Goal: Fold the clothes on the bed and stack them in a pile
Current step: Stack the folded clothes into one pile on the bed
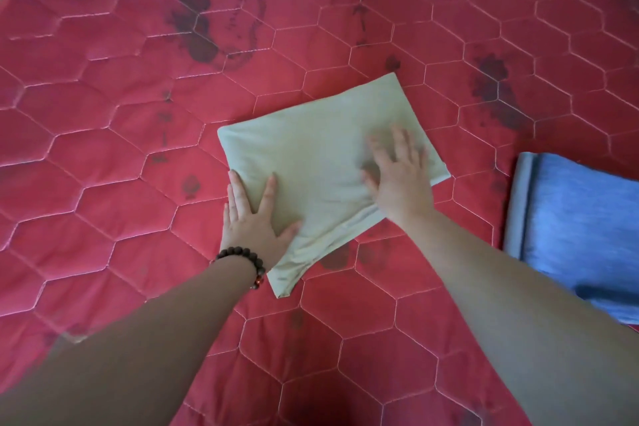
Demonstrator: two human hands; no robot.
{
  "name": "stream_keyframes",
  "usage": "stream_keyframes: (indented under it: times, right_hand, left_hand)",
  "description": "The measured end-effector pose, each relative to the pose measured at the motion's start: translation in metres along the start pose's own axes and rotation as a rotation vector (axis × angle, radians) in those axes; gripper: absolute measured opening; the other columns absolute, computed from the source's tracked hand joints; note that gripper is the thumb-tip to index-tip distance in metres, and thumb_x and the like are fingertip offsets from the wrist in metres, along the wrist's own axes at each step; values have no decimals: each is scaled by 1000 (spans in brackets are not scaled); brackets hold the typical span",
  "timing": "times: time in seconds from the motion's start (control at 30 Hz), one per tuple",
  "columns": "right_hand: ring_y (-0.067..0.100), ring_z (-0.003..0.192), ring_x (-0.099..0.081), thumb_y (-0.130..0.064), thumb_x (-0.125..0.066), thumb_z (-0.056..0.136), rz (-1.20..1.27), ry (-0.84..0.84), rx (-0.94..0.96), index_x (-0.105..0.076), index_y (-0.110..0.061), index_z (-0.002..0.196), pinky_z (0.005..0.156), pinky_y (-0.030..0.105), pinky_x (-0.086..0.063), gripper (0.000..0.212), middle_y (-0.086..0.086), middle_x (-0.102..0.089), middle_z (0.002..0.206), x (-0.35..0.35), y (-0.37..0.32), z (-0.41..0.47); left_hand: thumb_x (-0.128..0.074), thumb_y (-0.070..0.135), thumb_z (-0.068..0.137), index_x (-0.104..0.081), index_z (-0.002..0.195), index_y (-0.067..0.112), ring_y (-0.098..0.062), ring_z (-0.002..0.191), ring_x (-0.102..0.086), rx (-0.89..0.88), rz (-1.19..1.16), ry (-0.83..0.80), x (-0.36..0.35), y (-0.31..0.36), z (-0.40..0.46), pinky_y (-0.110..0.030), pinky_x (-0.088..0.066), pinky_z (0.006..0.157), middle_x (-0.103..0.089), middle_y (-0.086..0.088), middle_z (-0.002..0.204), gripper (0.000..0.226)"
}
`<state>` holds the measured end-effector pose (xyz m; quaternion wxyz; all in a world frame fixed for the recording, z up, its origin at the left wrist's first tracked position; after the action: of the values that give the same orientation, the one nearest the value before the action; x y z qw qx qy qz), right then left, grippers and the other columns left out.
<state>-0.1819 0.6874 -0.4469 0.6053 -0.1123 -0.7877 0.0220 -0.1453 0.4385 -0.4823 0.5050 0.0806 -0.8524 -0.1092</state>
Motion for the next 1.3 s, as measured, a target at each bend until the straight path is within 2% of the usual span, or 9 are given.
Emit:
stream_keyframes:
  times: [0.1,0.2,0.4,0.6,0.73,0.8,0.97,1.1,1.3]
  right_hand:
    - [31,149,4,-79,-27,84,-77,-218,-116,9,-45,150,119,52,-9,83,10,16,161,-21,46,22]
    - [36,147,-7,-87,-13,76,-102,-213,-139,17,-49,147,116,52,-17,86,7,14,162,-31,53,11]
    - [38,145,-13,-82,-5,77,-106,-237,-257,21,-39,149,116,48,-20,87,13,15,161,-39,53,-55]
    - [36,148,-4,-72,-19,90,23,-313,-446,23,-31,150,118,47,-19,84,19,17,159,-65,37,-132]
    - [33,149,2,-62,-27,97,97,-397,-427,18,-31,151,119,46,-16,77,16,19,159,-54,42,-126]
    - [27,150,8,-53,-24,101,80,-317,-399,15,-33,152,121,45,-10,68,12,19,160,-36,55,-128]
    - [23,150,9,-41,-30,102,33,11,-437,4,-32,154,121,44,-2,63,9,11,162,19,143,-158]
    - [26,150,8,-40,-40,100,39,15,-508,1,-31,154,121,47,-4,69,10,11,162,35,244,-191]
    - [27,149,12,-50,-38,99,28,2,-560,6,-36,153,121,47,1,71,13,17,161,46,385,-230]
  left_hand:
    - [-28,88,73,23,147,41,-33,147,18,-13,91,21,-4,0,2,-42,4,120,45,-18,145,101]
    - [-27,90,69,23,148,39,-35,146,19,-35,93,14,-5,-3,2,-44,4,119,45,-19,145,107]
    - [-47,83,71,19,148,41,-30,145,25,-147,128,-121,-2,-4,14,-46,5,120,53,-13,140,110]
    - [-54,75,74,12,151,41,-34,144,25,-213,231,-209,6,7,22,-47,2,119,50,-12,144,106]
    - [-47,67,85,5,154,25,-33,145,24,-196,277,-163,17,32,3,-46,2,121,37,-21,150,96]
    - [-46,59,91,-4,154,15,-31,145,22,-211,178,-165,17,65,-11,-45,2,121,27,-20,155,88]
    - [-43,48,97,-7,154,18,-25,148,16,-344,-23,-223,-10,185,-48,-39,0,120,11,-12,161,74]
    - [-44,46,97,-8,154,22,-26,149,11,-436,-52,-196,-44,273,-69,-40,-3,121,3,-12,162,72]
    - [-53,54,89,2,152,39,-32,149,-1,-292,-109,-200,-104,365,-83,-44,-15,118,1,-22,160,85]
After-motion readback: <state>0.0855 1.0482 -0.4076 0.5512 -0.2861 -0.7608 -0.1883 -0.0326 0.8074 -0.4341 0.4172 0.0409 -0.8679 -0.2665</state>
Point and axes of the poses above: each hand's wrist, its own z-axis towards the middle knuckle, its own x-axis out of the back of the hand, y = z × x, the point moved 8 cm from there along z, towards the middle knuckle
